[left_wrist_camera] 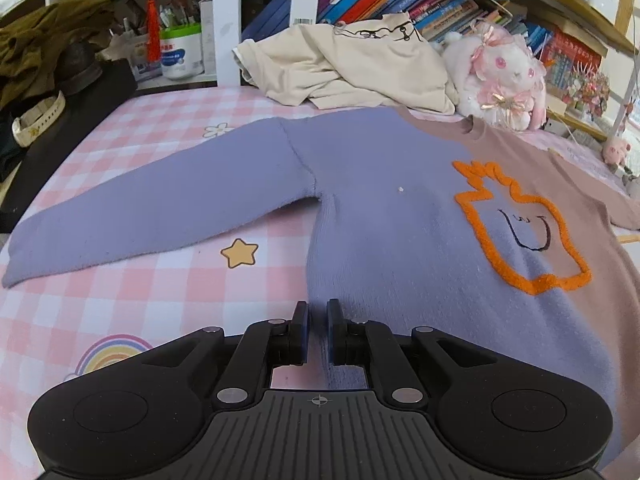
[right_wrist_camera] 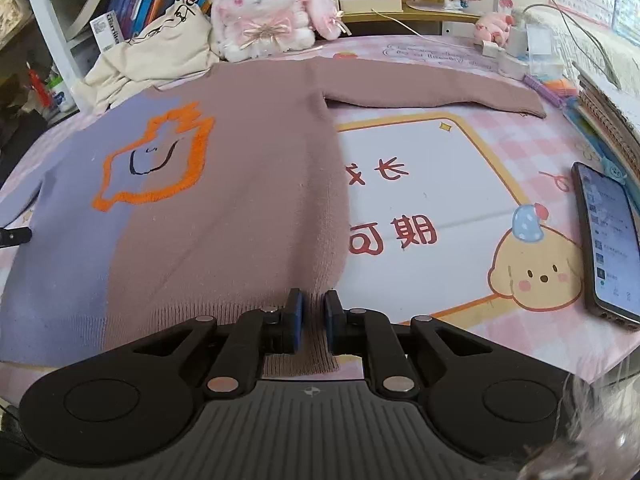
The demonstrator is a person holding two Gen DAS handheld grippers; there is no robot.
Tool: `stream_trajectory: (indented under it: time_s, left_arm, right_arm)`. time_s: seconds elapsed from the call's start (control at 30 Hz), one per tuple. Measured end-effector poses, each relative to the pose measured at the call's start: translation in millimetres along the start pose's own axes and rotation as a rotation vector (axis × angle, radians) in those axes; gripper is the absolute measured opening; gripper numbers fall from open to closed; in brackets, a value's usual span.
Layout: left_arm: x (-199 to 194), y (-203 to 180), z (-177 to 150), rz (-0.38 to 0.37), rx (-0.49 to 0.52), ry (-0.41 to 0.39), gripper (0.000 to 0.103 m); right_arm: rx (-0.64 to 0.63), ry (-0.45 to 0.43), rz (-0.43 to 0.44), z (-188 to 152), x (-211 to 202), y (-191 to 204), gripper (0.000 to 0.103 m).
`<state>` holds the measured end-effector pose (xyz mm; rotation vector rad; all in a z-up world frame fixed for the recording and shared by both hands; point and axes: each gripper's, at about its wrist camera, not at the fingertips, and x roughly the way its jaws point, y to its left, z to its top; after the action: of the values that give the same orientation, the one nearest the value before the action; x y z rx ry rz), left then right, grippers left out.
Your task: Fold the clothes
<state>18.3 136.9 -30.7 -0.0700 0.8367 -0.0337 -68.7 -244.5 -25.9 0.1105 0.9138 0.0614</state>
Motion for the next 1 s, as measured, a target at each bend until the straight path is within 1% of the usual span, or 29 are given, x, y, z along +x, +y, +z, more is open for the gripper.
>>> stream_trajectory:
  time_s: [0.07,0.13,0.2,0.23,0.33,0.37,0.43,0.57,0.67,0.7,0.73,0.77,0.8,0.83,0.9,1.0]
  left_arm:
    - [-2.3,2.3,0.7,-0.016,-0.022,0.019,0.01]
    - [-6.6,3.6,-0.1,-0.058,-0.037,0.055,0.012]
    - [-14.1,1.2,-5.4,-0.073,-0.026,0.068,0.015]
    - [-17.3,-0.1,-8.8,-0.081,-0.027,0.076,0.017]
    - [-24.1,1.6,-19.5,-0.12,-0.092,0.107,0.023]
    - [-25.8,1.9,-22.5,-0.127,-0.114,0.105,0.026]
    - [-28.9,1.0,-26.7,-0.131,-0.135,0.106,0.026]
    - [-31.3,-5.4,-28.6,-0.119,-0.124,0.112,0.027]
    - [-32.4,-5.5,-30.1,-0.111,-0.145,0.11,0.025]
    - [-32.3,-5.9,-30.3,-0.107,-0.149,0.108,0.023]
    - [-32.1,-7.0,-30.5,-0.102,-0.144,0.107,0.02]
    - [-31.8,-7.9,-30.8,-0.099,-0.14,0.107,0.004]
    - [-30.8,-7.4,-31.3,-0.102,-0.134,0.108,0.004]
    - [-29.9,-5.4,-30.6,-0.101,-0.133,0.101,0.004]
    - [-28.2,-1.2,-29.2,-0.098,-0.13,0.087,0.004]
    - [-28.1,0.8,-28.2,-0.087,-0.115,0.087,0.004]
  right_arm:
    - [-0.024,0.002,-0.006,0.7,0.4,4.3,0.011]
    - [-0.03,0.003,-0.011,1.3,0.8,5.0,0.012]
    - [-0.025,0.002,-0.016,2.0,1.1,4.2,0.013]
    - [-0.015,-0.001,-0.021,2.3,1.0,2.6,0.016]
    - [0.018,-0.008,-0.034,3.0,0.8,-2.2,0.024]
    - [0.026,-0.01,-0.037,3.7,1.0,-3.8,0.025]
    - [0.041,-0.013,-0.038,6.0,1.4,-6.8,0.025]
    - [0.064,-0.013,-0.017,10.6,2.6,-8.6,0.025]
    - [0.068,-0.002,-0.019,11.5,6.2,-7.7,0.025]
    - [0.067,-0.003,-0.021,11.2,6.7,-7.8,0.025]
    - [0.06,-0.003,-0.021,10.9,6.5,-7.4,0.022]
    - [0.05,-0.001,-0.022,10.7,6.2,-6.4,0.017]
    - [0.039,0.002,-0.022,10.5,5.8,-5.4,0.012]
    - [0.025,0.004,-0.023,10.2,5.3,-3.7,0.011]
    - [-0.003,0.01,-0.02,9.2,4.5,0.8,0.011]
    - [-0.027,0.007,-0.023,8.2,4.5,5.3,0.01]
